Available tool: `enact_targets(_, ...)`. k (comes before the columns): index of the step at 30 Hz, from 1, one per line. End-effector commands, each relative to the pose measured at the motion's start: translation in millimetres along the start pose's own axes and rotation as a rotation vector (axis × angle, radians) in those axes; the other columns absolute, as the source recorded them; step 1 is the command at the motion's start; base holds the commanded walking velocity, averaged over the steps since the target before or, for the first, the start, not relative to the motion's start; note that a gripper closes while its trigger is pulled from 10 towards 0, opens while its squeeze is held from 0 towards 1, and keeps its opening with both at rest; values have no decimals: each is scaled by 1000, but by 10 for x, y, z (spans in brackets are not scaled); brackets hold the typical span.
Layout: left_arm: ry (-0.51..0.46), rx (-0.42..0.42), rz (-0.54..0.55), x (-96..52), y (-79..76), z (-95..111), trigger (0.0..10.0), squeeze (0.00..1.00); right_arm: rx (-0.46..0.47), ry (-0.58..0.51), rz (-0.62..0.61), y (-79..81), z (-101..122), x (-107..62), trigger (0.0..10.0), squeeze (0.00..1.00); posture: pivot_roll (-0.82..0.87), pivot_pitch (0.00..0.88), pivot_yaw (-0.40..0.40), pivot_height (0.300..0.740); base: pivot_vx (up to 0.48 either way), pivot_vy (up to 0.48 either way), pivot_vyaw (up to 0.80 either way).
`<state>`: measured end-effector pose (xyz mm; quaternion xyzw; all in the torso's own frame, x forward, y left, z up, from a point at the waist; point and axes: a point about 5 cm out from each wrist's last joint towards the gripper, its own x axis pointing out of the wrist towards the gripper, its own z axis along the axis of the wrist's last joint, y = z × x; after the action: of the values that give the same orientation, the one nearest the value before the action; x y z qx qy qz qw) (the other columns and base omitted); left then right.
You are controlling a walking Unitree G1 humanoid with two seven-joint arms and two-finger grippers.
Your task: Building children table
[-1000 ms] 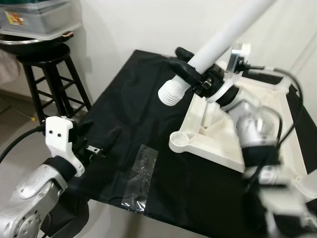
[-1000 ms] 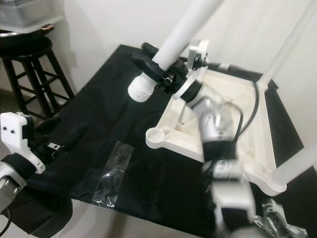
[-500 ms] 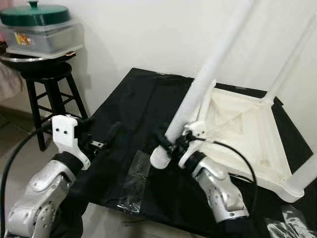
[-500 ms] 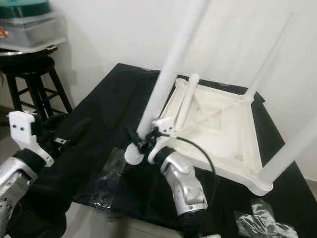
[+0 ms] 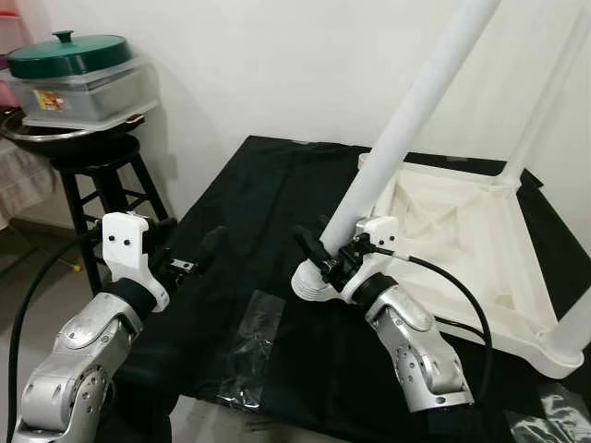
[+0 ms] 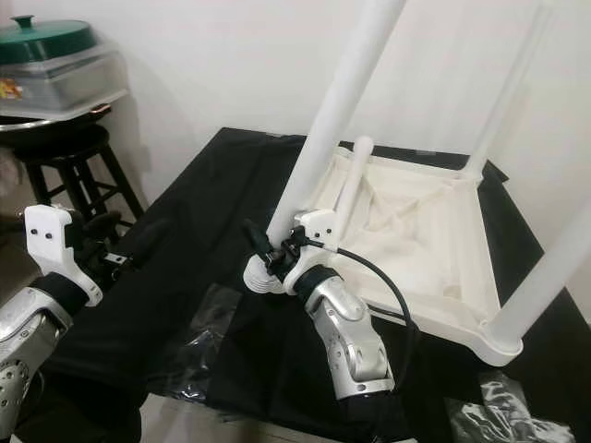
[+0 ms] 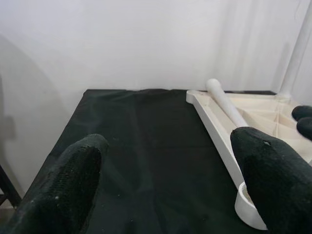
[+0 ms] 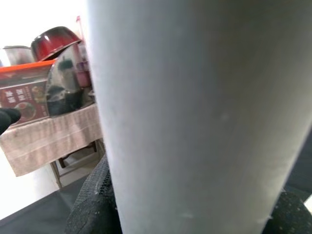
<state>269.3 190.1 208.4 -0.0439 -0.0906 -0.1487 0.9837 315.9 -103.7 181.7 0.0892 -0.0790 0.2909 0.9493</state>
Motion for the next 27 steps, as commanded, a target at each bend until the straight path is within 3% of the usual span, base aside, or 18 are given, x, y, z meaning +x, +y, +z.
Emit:
enact_targets(1,46,34,31,-76,28,-78,10000,0,-29,-39,5,-28,160,80,10000,0,-46,0,24,740,0,0,0)
enact_targets(2,76,77,56,-142,31,-145,10000,0,-51,-41,-1,-98,234,174,10000,0,-37,0,18,740,0,0,0)
enact_targets(6,111,131,88,-246,11,-223,10000,0,-73,-51,-12,-195,355,279,10000,0,-25,0,4,740,0,0,0)
enact_targets(11,172,84,59,-455,-194,-386,10000,0,-158,18,-44,-462,437,484,10000,0,-13,0,-48,740,0,0,0)
enact_targets(17,198,68,31,-533,-303,-428,10000,0,-190,30,-24,-521,527,568,10000,0,-7,36,-53,740,0,0,0)
enact_targets(18,210,55,-2,-539,-359,-441,10000,0,-189,31,23,-522,581,615,10000,0,-6,83,-57,740,0,0,0)
enact_targets(21,226,41,-33,-555,-420,-457,10000,0,-188,35,85,-514,624,642,10000,0,-4,100,-59,740,0,0,0)
enact_targets(22,238,6,-77,-596,-509,-448,10000,0,-191,48,206,-467,675,660,10000,0,-8,146,-56,740,0,0,0)
enact_targets(23,238,6,-77,-596,-509,-448,10000,0,-191,48,206,-467,675,660,10000,0,-8,146,-56,740,0,0,0)
enact_targets(24,252,-11,-117,-651,-583,-437,10000,0,-205,75,332,-426,712,667,10000,0,-10,171,-52,740,0,0,0)
enact_targets(27,261,-29,-139,-713,-634,-403,10000,0,-203,105,443,-397,746,656,10000,0,-7,207,-50,740,0,0,0)
